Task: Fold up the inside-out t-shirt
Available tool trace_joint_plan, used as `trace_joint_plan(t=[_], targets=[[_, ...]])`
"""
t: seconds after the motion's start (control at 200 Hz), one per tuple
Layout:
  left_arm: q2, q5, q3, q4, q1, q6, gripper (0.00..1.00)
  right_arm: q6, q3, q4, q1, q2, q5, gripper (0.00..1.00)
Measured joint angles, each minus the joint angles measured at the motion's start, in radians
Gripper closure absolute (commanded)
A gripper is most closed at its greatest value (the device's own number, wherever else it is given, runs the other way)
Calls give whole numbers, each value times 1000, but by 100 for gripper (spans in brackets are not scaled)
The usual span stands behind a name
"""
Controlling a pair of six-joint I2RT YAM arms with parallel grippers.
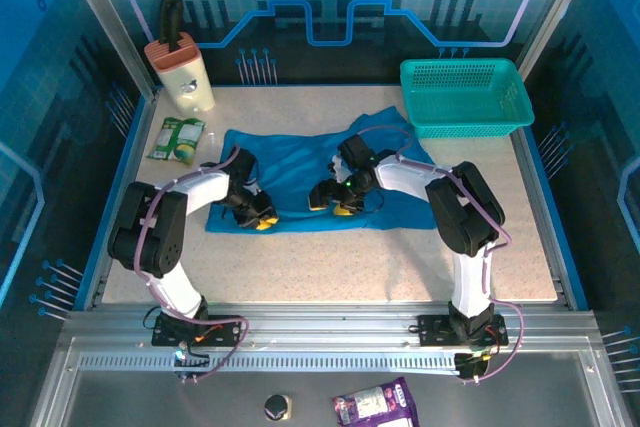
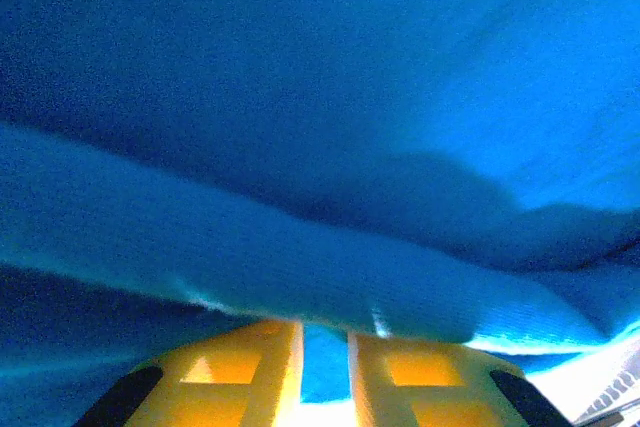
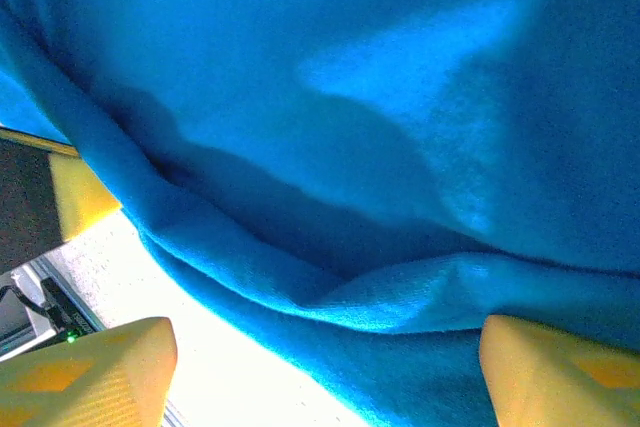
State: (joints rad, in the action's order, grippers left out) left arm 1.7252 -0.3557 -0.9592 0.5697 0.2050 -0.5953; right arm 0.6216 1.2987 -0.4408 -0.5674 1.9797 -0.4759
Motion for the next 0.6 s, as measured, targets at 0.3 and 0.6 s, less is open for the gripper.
trace_joint_plan(t=[0.3,0.6], targets=[[92,20,-121,-6,0,1,78,34,93,32,18,34,52,20],[114,95,-193,12,0,8,74,18,85,13,42,-5,101,23]])
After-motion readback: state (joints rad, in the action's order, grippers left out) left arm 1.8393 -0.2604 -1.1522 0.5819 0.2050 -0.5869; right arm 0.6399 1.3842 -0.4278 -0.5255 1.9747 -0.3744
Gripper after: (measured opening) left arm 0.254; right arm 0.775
